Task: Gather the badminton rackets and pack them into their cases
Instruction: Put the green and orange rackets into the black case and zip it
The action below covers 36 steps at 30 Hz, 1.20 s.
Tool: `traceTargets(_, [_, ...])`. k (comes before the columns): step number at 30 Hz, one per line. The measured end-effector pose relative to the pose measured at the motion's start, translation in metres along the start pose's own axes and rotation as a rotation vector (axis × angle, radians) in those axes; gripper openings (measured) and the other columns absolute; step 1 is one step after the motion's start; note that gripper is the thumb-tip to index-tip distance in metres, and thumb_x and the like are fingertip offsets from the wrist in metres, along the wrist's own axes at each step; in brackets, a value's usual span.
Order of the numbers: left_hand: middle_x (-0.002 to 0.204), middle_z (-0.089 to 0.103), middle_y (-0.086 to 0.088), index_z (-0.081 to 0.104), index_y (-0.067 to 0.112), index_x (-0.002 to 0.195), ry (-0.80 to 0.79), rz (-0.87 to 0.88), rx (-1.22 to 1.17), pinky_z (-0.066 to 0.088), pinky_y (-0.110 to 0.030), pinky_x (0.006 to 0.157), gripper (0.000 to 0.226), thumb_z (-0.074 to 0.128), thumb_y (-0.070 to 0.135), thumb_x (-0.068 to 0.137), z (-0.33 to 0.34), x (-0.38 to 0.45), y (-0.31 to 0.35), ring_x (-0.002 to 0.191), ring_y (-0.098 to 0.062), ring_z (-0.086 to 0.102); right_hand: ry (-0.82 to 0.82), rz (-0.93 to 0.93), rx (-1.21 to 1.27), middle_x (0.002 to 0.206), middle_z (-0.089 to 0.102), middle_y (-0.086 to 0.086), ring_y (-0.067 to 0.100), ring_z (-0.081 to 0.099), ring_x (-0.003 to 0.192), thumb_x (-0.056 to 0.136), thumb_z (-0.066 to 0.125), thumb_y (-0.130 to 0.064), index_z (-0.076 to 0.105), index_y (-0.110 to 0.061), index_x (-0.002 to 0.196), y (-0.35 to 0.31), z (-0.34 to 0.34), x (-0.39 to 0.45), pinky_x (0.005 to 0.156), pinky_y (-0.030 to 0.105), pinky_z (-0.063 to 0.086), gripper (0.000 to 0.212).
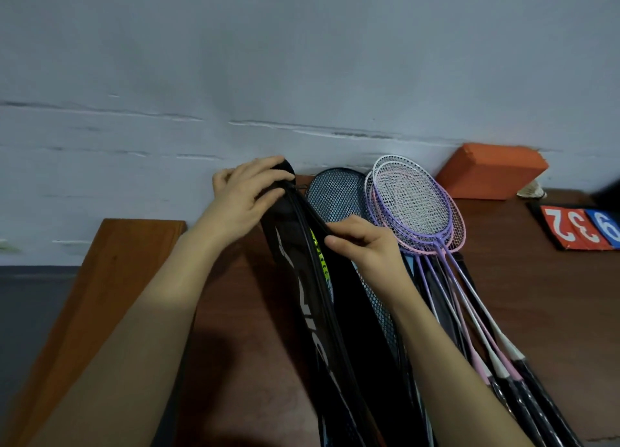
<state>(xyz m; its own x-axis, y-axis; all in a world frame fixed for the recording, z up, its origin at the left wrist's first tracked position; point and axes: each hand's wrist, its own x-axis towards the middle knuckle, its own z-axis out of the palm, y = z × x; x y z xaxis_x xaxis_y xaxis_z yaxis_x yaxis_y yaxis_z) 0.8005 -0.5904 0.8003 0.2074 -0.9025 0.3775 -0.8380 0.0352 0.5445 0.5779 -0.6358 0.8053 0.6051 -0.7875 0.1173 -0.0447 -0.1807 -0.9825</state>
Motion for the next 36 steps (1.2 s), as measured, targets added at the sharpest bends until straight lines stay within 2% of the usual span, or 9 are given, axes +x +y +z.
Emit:
traceTargets(3, [0.142,0.04,0.009,0.054,0.034,0.122,-0.018,0.006,-0.01,0.017,-0.034,0.094,0.052,0.029,0.055,0.082,0.003,0.007,-0.002,0.127,-0.018,0.037,-0.022,0.015,0.023,0.078,0.06,0.004,0.013,0.058,0.076,0.078,0.067,0.005,0.07,0.0,0.097,-0.001,-0.003,0.002,0.071,0.021,0.045,0.021])
traceTargets(6, [0.139,0.039,0.005,0.057,0.033,0.114,-0.023,-0.013,-0.103,0.018,-0.036,0.097,0.04,0.036,0.05,0.084,0.008,0.012,-0.003,0.128,-0.017,0.036,-0.017,0.016,0.01,0.079,0.059,0.009,0.017,0.056,0.077,0.075,0.069,-0.003,0.071,0.001,0.096,0.001,-0.005,0.005,0.072,0.026,0.045,0.021])
traceTargets(9, [0.133,0.043,0.003,0.056,0.037,0.107,0.027,-0.043,-0.202,0.023,-0.043,0.103,0.027,0.043,0.046,0.085,0.014,0.013,-0.007,0.127,-0.016,0.038,0.001,0.073,0.019,0.082,0.064,0.004,0.017,0.06,0.079,0.081,0.067,-0.01,0.072,-0.014,0.094,-0.001,-0.002,0.009,0.075,0.026,0.047,0.014])
traceTargets(12, [0.123,0.045,0.006,0.058,0.039,0.102,0.058,-0.056,-0.268,0.028,-0.051,0.105,0.029,0.043,0.052,0.081,0.018,0.013,-0.005,0.121,-0.009,0.039,0.047,0.149,-0.019,0.099,0.069,-0.002,0.011,0.065,0.095,0.091,0.058,-0.019,0.067,-0.019,0.109,-0.004,0.005,0.024,0.083,0.024,0.051,0.019])
traceTargets(15, [0.116,0.042,0.011,0.064,0.034,0.101,0.087,-0.049,-0.323,0.032,-0.054,0.102,0.032,0.048,0.052,0.08,0.021,0.012,-0.002,0.119,-0.012,0.042,0.07,0.193,-0.084,0.109,0.067,0.005,0.013,0.063,0.101,0.091,0.059,-0.021,0.06,-0.017,0.118,-0.01,0.013,0.049,0.09,0.026,0.05,0.028])
traceTargets(23, [0.115,0.055,0.006,0.066,0.036,0.098,0.147,-0.034,-0.284,0.04,-0.053,0.096,0.027,0.054,0.052,0.079,0.026,0.011,-0.015,0.111,-0.021,0.052,0.001,0.184,-0.042,0.081,0.07,0.002,0.007,0.066,0.076,0.083,0.063,0.0,0.072,-0.012,0.088,-0.017,0.016,0.07,0.069,0.017,0.05,0.015])
traceTargets(27, [0.115,0.051,0.013,0.063,0.039,0.099,0.105,-0.017,-0.28,0.041,-0.055,0.093,0.023,0.052,0.049,0.082,0.03,0.007,-0.026,0.109,-0.022,0.054,-0.014,0.121,-0.208,0.085,0.068,0.006,0.015,0.065,0.083,0.082,0.064,0.004,0.07,-0.013,0.082,-0.013,0.02,0.075,0.081,0.025,0.052,0.018])
traceTargets(31, [0.115,0.054,0.008,0.069,0.03,0.096,0.125,0.01,-0.204,0.039,-0.054,0.092,0.027,0.05,0.044,0.084,0.031,0.005,-0.026,0.107,-0.021,0.053,-0.04,-0.025,-0.512,0.085,0.061,0.004,0.019,0.061,0.08,0.081,0.065,0.0,0.07,-0.013,0.082,-0.01,0.017,0.083,0.077,0.031,0.051,0.014])
traceTargets(36, [0.113,0.055,0.005,0.07,0.021,0.099,0.229,0.004,-0.275,0.044,-0.053,0.089,0.023,0.056,0.035,0.086,0.041,-0.001,-0.031,0.108,-0.016,0.054,-0.054,-0.249,-0.75,0.085,0.069,0.0,0.019,0.064,0.081,0.084,0.063,-0.01,0.072,-0.014,0.09,-0.001,0.014,0.078,0.072,0.044,0.053,0.011])
